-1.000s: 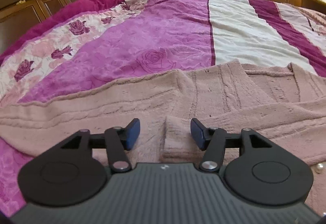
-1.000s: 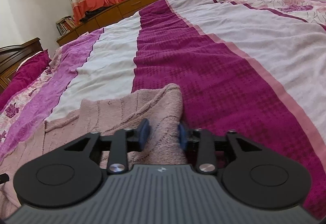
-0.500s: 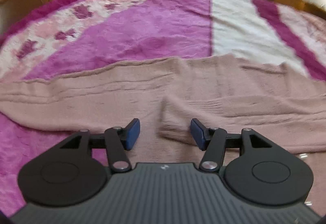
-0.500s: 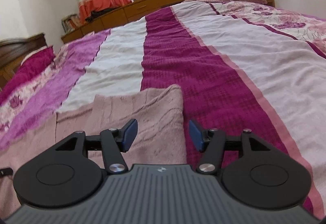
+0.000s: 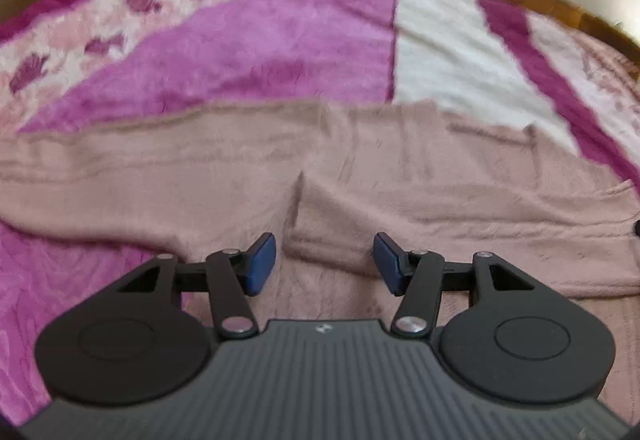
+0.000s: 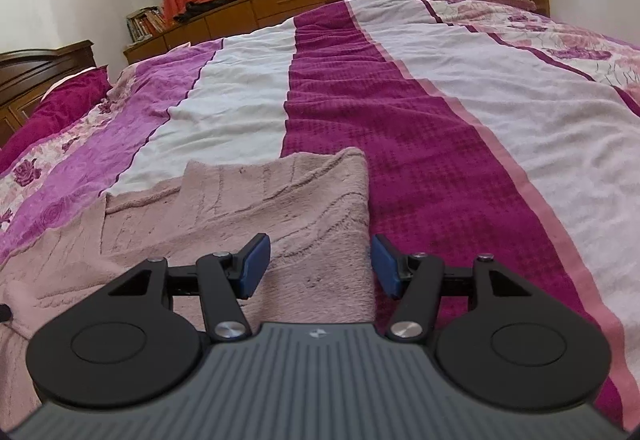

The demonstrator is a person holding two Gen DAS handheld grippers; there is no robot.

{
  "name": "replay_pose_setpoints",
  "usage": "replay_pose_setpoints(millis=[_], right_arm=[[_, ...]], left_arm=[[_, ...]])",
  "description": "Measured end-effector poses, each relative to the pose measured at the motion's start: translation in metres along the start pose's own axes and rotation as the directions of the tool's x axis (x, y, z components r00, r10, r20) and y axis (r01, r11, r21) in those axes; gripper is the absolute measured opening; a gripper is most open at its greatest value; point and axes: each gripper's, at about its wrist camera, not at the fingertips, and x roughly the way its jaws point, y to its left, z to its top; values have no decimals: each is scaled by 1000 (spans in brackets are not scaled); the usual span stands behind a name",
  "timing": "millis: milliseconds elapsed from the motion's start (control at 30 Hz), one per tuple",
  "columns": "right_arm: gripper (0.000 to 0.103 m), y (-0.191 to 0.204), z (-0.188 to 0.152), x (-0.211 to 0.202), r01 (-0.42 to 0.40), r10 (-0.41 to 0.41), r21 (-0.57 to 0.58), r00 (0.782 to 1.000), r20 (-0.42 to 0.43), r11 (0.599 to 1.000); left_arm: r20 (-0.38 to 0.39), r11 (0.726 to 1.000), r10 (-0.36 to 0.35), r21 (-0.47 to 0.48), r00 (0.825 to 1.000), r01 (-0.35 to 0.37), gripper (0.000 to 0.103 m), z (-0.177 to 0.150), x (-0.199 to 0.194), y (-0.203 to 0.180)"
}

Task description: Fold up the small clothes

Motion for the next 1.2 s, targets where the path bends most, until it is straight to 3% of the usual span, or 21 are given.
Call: replay_pose_setpoints(millis=[67,100,133,233,300,433,500,600,633,733,767,867,967,1000,1033,1200], right_arm=[[64,0,0,1,-1,1,-3,1000,-1,1000],[64,-1,0,1,-2,2,-1,1000,-4,1000],[64,-1,0,2,-1,1,1,1000,-6,1000],[64,-3,0,4,0,0,6,1000,-12,1000],[64,-3,0,4,1,-1,4,1000,-6,1000],[64,0,-1,5,4,-4,-11,1000,-3,1000],[64,1,-1,5,7,-7,-20,1000,-1,1000],[64,2,-1,2,3,-3,-28,1000,9,1000],[64,3,0,0,0,0,-29,1000,11,1000],[64,6,2,-8,-16,16,-20,1000,5,1000],[64,8,4,-12,-20,20,-17,1000,-3,1000],[64,15,7,-27,-46,46,-31,999,-20,998],[64,22,3,-40,-60,58,-59,998,-40,996],[64,24,2,-42,-63,60,-63,997,-48,996],[64,26,-2,-43,-67,63,-65,996,-57,996],[64,31,-15,-37,-52,44,-81,994,-97,995]], left_arm=[[-28,1000,-20,-19,999,19,28,0,3,1],[-27,1000,-7,-21,1000,7,23,1,2,0],[-27,1000,1,-15,1000,-2,11,2,1,0],[-32,998,-9,-62,999,7,7,7,-6,5],[-32,996,1,-93,999,-4,7,10,-12,10],[-84,988,115,-91,990,-122,9,7,-10,15],[-91,986,120,-103,989,-129,9,3,-11,20],[-42,993,73,-93,996,-77,9,3,-21,17],[-30,995,53,-85,998,-55,12,4,-23,14],[-7,999,8,-54,1000,-9,39,10,-20,6],[-3,999,11,-47,1000,-11,41,11,-16,5],[-3,998,13,-54,1000,-13,41,11,-6,7],[-26,995,-61,-83,998,59,38,9,4,14],[-28,992,-90,-94,996,87,35,9,6,16],[-25,990,-102,-101,994,99,14,9,6,18],[1,981,-129,-143,992,128,13,15,-10,26]])
